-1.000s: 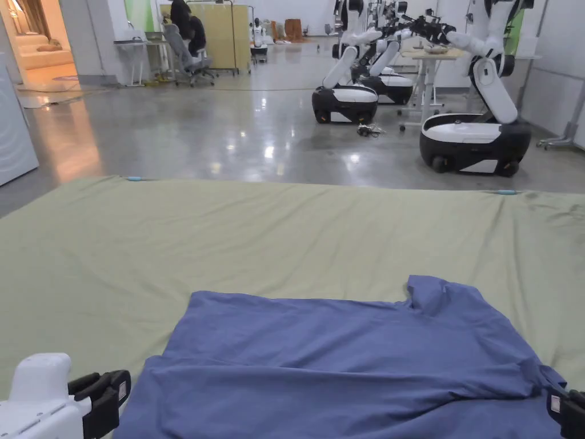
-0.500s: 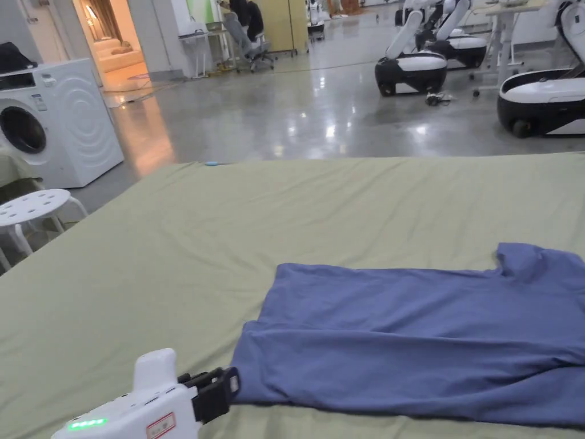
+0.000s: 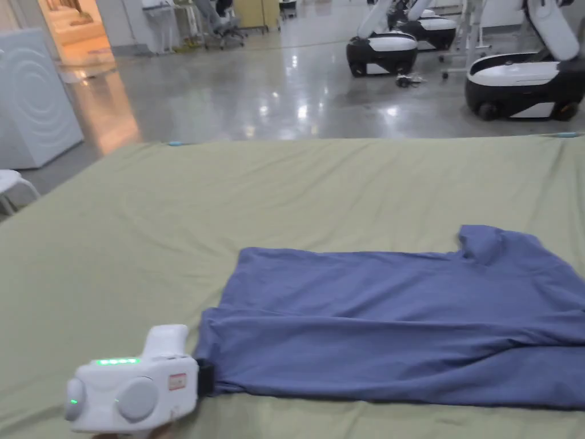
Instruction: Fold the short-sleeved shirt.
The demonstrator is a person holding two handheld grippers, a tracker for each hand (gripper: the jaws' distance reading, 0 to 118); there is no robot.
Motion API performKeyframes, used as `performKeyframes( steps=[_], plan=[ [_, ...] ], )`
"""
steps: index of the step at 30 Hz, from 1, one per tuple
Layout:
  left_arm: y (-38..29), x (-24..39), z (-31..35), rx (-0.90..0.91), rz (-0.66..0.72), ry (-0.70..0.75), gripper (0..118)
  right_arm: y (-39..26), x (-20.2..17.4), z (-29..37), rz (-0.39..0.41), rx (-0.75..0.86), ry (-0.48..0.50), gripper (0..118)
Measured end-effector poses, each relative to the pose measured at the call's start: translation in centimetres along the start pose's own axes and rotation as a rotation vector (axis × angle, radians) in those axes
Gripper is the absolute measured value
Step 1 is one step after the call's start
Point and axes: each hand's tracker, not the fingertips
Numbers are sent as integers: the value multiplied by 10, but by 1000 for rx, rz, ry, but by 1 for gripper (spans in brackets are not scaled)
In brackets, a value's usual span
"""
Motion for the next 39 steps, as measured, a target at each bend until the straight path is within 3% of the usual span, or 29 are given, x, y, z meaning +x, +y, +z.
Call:
performKeyframes(
  steps=[4,5,7,8,13,14,16,17,18,19,23,26,32,34,37,39],
  plan=[
    [-2,17,-8,-57,-90,67,7,6,9,-16,-45,9,-73,1],
    [0,14,-11,-64,-77,60,7,12,12,-23,-62,20,-108,9],
    [2,7,-12,-78,-46,44,7,24,22,-37,-108,15,-45,45],
    [4,5,-12,-82,-29,36,7,31,31,-48,-125,-16,-61,55],
    [4,12,-19,-96,-105,71,7,49,47,-101,-130,-86,-156,83],
    [3,13,-20,-97,-111,77,7,48,51,-114,-147,-144,-142,80],
    [0,13,-20,-93,-125,84,7,39,54,-134,-148,-259,-99,63],
    [-1,16,-20,-90,-129,85,7,34,49,-137,-63,-233,-196,59],
    [-3,16,-19,-87,-130,84,7,38,43,-129,-70,-193,-172,50],
    [-4,15,-18,-82,-132,83,7,42,40,-125,-49,-194,-195,12],
    [1,9,-17,-98,-158,61,4,40,33,-124,-25,-190,-201,11],
    [14,-6,1,-58,-70,-22,3,42,26,-107,-48,-143,-213,11],
    [20,-25,71,47,9,-92,3,38,6,-56,108,-107,-232,11],
    [4,-30,84,55,-32,-93,3,28,7,-34,93,-108,-246,11],
    [-31,-39,95,44,-51,-84,3,2,8,6,5,-108,-203,11],
    [-49,-42,107,26,-29,-94,3,-20,5,26,34,-125,-217,11]
  ],
)
